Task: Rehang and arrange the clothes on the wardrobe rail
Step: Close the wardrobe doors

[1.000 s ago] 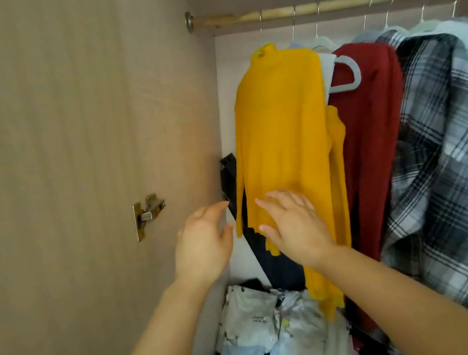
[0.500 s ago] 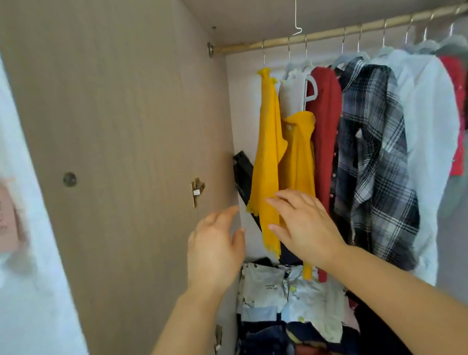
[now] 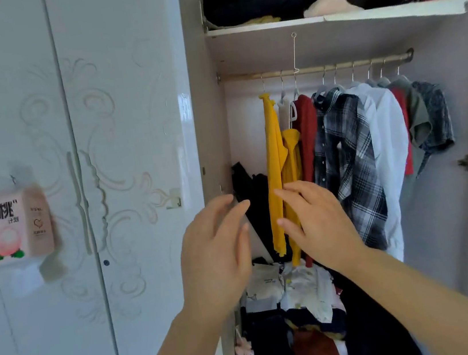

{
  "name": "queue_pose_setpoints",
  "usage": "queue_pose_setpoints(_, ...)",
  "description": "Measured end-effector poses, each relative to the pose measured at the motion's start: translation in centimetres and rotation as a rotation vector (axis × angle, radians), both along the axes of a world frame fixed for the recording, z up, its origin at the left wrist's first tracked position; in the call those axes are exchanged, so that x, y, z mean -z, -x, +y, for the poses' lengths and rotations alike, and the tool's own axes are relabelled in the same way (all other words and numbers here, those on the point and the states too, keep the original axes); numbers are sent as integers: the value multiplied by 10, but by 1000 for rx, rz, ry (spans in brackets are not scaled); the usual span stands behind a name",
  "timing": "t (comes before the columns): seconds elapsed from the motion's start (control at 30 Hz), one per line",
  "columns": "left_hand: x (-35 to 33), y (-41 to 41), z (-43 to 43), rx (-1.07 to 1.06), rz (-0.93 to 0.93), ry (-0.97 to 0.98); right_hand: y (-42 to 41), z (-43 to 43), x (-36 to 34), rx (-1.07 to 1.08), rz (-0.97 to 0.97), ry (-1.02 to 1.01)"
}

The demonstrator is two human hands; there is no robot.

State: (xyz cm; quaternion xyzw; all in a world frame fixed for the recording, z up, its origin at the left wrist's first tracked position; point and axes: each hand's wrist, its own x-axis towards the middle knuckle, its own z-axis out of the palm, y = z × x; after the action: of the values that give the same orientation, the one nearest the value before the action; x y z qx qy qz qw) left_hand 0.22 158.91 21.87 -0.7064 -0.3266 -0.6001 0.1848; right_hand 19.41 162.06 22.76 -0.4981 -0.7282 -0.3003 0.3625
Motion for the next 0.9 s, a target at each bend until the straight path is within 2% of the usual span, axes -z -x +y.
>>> queue_pose_setpoints(0.07,-5,11,-5,-17,-84,-21,8,-13,-7,1,-5,-39)
queue_pose_setpoints(0.17,-15,25,-4,-66,-196,111,20,-27,-17,-4,-25,-56)
queue_pose_setpoints(0.33,-21,28,15,-57,8,317,29,-39,-30,3,-33,-102)
queue_pose_setpoints(0.53,-26,26,9,-4,-18,342,30,-46,-45,23,-47,-135)
queue_pose_setpoints(0.9,-29,0,20,13,111,250,34,-49,-82,3,0,-168)
